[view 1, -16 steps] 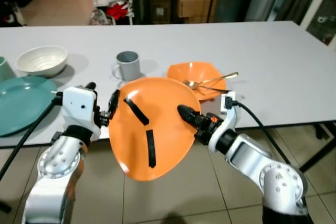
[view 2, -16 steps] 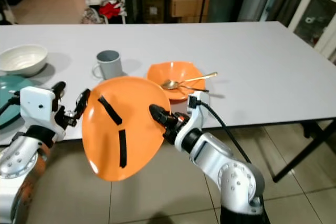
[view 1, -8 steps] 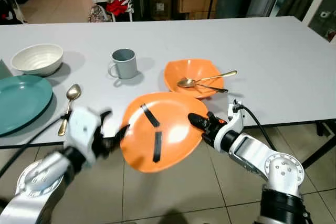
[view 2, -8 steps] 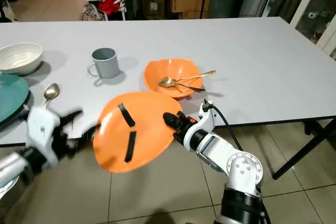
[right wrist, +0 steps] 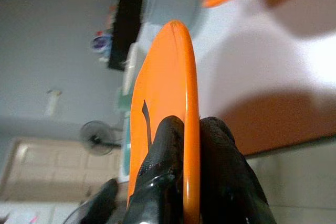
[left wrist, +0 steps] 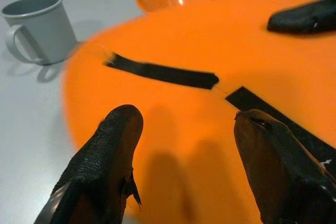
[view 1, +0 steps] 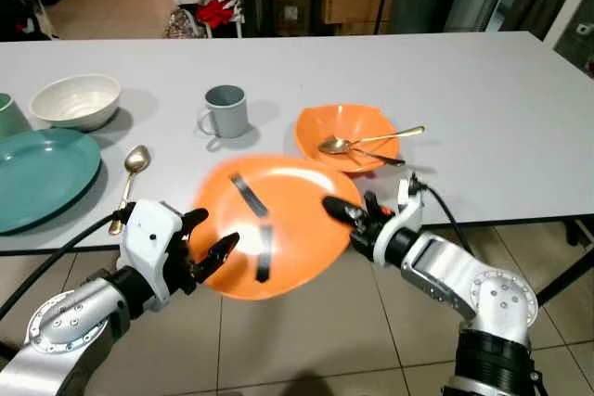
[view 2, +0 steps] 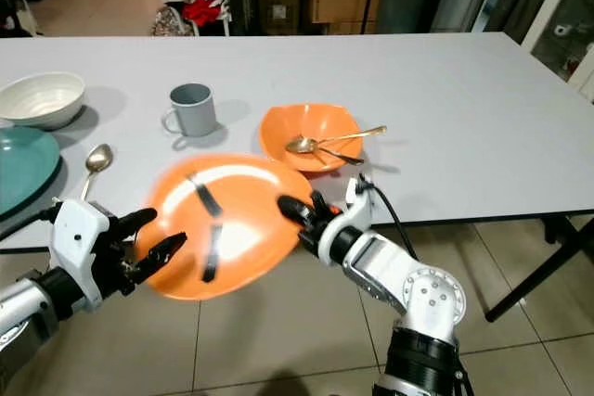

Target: Setting the table

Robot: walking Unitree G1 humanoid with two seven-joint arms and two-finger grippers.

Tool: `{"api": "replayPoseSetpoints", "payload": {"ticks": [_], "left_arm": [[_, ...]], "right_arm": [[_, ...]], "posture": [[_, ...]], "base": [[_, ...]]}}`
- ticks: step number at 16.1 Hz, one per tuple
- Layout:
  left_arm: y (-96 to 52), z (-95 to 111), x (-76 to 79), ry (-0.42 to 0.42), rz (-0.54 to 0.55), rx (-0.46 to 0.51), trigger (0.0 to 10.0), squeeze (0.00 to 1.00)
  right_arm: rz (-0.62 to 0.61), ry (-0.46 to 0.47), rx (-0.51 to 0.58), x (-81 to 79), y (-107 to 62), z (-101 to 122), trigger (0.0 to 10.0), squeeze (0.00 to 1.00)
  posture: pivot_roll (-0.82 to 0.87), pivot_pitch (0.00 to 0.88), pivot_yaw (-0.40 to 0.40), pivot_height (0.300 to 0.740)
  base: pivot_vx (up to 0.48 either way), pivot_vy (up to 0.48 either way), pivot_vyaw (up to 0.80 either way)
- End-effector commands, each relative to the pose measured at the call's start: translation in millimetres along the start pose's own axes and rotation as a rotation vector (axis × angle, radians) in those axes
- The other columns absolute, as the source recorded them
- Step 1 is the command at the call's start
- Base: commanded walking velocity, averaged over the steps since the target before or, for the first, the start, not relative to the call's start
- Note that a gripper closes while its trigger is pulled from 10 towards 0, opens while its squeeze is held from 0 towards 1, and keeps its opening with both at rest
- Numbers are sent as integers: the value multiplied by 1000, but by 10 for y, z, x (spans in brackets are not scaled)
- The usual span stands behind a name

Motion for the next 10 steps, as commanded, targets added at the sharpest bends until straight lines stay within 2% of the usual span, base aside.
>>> {"api": "replayPoseSetpoints", "payload": {"ticks": [1,3,6,10], "left_arm": [[-9,39,-5,16,4,2,10000,0],[-1,22,11,18,-5,-8,10000,0],[11,3,65,12,-33,-20,10000,0],[49,34,41,16,-24,-12,10000,0]], "right_arm": [[92,14,-12,-194,67,-39,10000,0],[14,64,-8,-33,115,-54,10000,0],[-35,80,18,83,177,-12,10000,0],[-75,184,167,316,305,273,10000,0]], "posture": [[13,0,5,740],[12,0,9,740],[9,0,13,740],[15,0,19,740]], "base": [[0,0,0],[0,0,0],[0,0,0],[0,0,0]]}}
Point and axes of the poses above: a point about 5 cm out from each wrist's last joint towards the gripper, its own y axis pointing out of the wrist towards the gripper, its own z axis along the axis of the wrist's last joint, x = y × z, the point moved 5 cm from there along y, pointing out of the wrist towards the gripper, and after that the axes turned 15 degrees about -y, right-handed, at the moved point
